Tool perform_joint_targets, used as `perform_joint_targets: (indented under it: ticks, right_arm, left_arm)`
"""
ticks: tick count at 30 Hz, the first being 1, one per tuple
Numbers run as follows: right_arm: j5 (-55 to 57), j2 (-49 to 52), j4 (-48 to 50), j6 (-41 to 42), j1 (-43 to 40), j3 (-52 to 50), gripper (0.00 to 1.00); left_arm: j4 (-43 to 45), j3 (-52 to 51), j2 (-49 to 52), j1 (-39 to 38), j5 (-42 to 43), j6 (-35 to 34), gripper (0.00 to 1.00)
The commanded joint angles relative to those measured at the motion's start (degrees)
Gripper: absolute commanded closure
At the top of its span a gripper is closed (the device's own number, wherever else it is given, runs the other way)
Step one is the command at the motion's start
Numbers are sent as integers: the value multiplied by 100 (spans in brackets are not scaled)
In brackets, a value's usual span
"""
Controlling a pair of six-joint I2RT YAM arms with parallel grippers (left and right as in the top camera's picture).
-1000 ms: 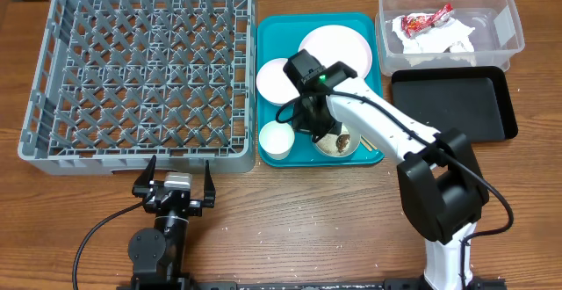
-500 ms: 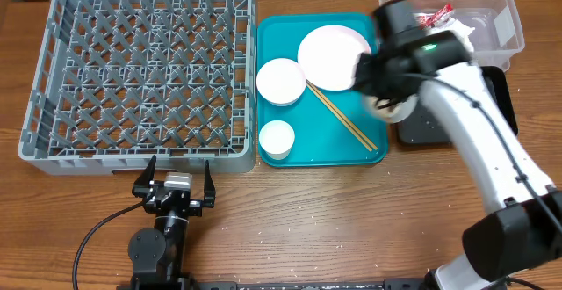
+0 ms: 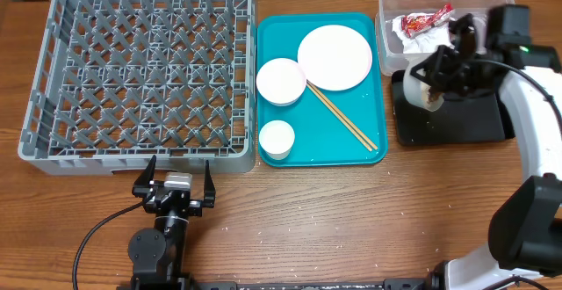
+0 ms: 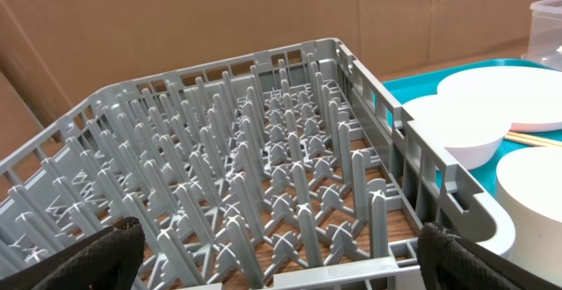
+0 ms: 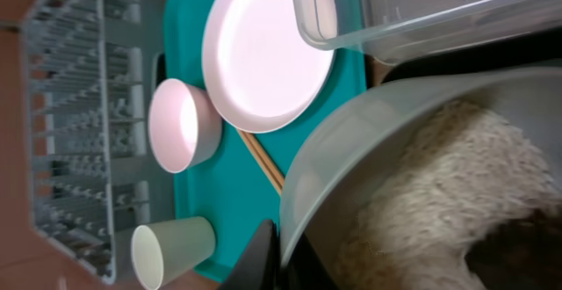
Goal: Sort waste into correct bins and load items into the dishwasher
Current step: 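Tip the rice bowl over the black tray to dump the rice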
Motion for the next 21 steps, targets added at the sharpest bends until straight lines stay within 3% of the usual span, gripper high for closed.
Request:
perform_joint_targets:
  ticks: [1,10,17,21]
  right_arm:
    - [-1526,-17,413,-629,-363,-466,96]
    - [-3300,179,1775,-629,-1069,-1598,96]
    - [-4472,238,2041,-584,-1360,-1687,96]
    - [-4843,238,2317,-144,-1493,-1687,96]
  left_arm:
    - [13,-42,-28,-22,-42,85,0]
    - [13,-42,-26,-22,-42,85,0]
    - [13,-42,-26,-22,-42,85,0]
    - [13,-42,-26,-22,-42,85,0]
